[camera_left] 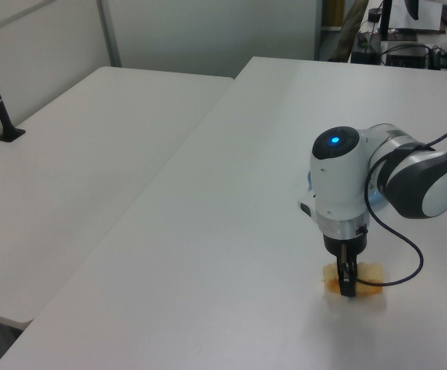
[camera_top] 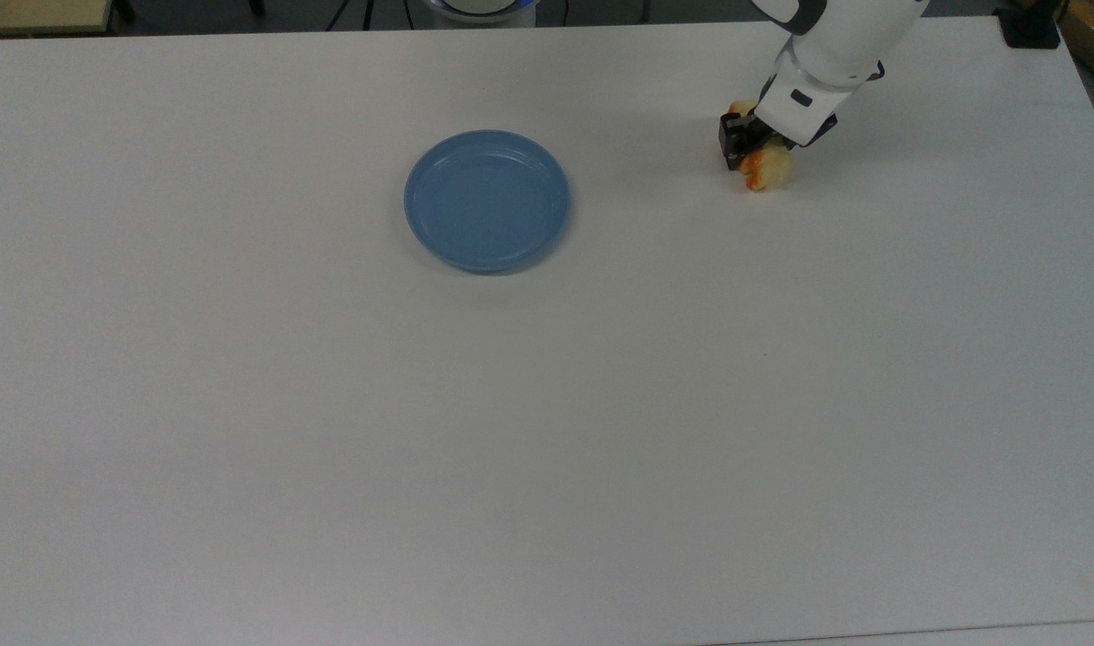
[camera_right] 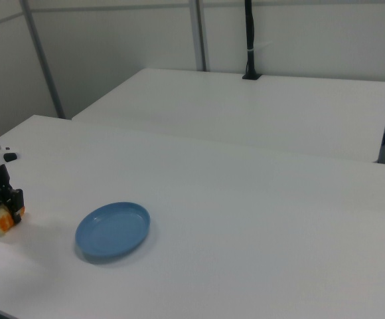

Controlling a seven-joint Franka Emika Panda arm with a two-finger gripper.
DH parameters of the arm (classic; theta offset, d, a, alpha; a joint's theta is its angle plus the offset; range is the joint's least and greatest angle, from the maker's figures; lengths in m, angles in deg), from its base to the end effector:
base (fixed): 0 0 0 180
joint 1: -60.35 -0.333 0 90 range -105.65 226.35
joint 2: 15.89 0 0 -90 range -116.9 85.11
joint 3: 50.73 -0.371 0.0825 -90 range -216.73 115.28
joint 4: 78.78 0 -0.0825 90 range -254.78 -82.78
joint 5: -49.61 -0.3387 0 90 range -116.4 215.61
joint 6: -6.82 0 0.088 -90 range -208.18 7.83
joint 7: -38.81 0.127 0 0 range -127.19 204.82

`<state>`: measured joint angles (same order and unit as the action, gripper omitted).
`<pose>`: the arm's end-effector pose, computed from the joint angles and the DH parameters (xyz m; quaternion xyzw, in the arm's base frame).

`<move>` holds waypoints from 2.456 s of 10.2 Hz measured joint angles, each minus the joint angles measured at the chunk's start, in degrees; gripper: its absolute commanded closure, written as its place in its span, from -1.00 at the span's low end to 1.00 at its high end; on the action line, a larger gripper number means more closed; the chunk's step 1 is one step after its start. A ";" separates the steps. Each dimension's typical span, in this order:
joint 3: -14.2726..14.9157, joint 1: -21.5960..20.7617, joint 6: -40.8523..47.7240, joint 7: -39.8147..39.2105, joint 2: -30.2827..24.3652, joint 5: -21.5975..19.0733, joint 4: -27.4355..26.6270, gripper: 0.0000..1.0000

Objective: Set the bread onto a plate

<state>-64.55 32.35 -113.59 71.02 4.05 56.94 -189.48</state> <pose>0.4437 0.3721 0.3600 0.9896 0.1167 -0.0595 0.0587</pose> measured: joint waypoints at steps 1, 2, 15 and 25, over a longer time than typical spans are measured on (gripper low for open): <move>0.00 0.14 0.26 0.00 -0.37 0.07 0.02 0.06; -0.01 0.95 2.03 -0.26 -1.71 0.39 0.15 0.06; 15.11 23.60 10.11 -31.95 -10.53 0.42 -3.02 -1.00; 15.35 26.41 20.98 -26.34 -21.81 -0.03 10.08 -1.00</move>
